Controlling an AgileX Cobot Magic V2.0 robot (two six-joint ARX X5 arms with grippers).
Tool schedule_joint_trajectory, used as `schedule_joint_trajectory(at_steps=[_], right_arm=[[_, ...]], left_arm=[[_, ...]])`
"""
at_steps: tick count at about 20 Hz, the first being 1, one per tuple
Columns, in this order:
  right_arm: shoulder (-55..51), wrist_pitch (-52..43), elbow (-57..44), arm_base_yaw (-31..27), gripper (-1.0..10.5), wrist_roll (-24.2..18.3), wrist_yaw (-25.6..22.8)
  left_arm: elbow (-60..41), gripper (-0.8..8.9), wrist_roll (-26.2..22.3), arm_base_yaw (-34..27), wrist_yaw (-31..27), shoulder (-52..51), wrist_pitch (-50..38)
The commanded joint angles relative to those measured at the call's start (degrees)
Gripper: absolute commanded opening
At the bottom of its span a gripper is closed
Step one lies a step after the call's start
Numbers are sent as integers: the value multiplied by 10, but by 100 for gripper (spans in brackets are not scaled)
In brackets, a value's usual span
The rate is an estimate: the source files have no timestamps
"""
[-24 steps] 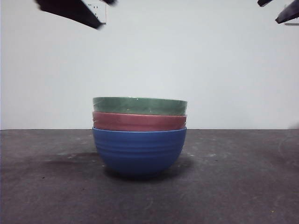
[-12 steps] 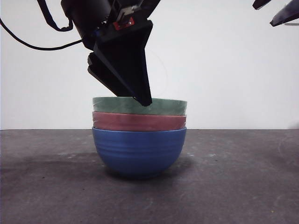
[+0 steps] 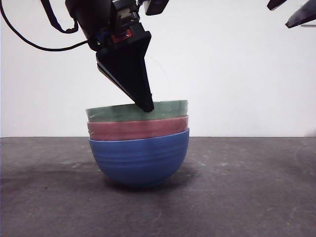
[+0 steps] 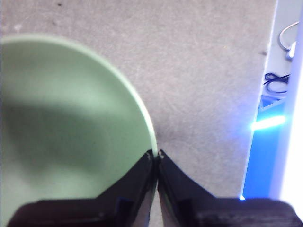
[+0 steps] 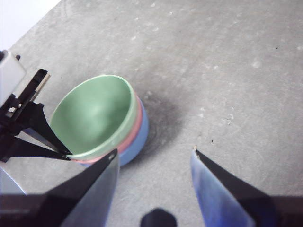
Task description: Pick up the green bowl on the top,put the green bowl on the left,pick up the red bowl in the middle,put the red bowl on the right
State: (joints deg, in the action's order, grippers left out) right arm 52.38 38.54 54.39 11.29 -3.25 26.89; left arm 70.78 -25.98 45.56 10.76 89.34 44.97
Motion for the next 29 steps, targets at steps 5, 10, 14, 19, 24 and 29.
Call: schedule_joint_trajectory(at_steps=[5,10,14,19,24,29], right_arm=[[1,-3,1,1,249,3,0],[1,-3,1,1,249,3,-2],[1,-2,1,1,249,3,-2],[1,-3,1,1,248,4,-2],[1,-3,1,1,248,4,-2],[1,-3,1,1,248,8,-2]], left_arm=[[76,-13,-17,2,-3,1,68],[200,-13,54,2,-58,-38,179],[190,-13,137,-10,-190,-106,237],[14,-13,182,-47,-213,-186,147],[-130,-13,187,-59,-211,-167,11],[-200,-13,183,-59,-190,-124,-70]])
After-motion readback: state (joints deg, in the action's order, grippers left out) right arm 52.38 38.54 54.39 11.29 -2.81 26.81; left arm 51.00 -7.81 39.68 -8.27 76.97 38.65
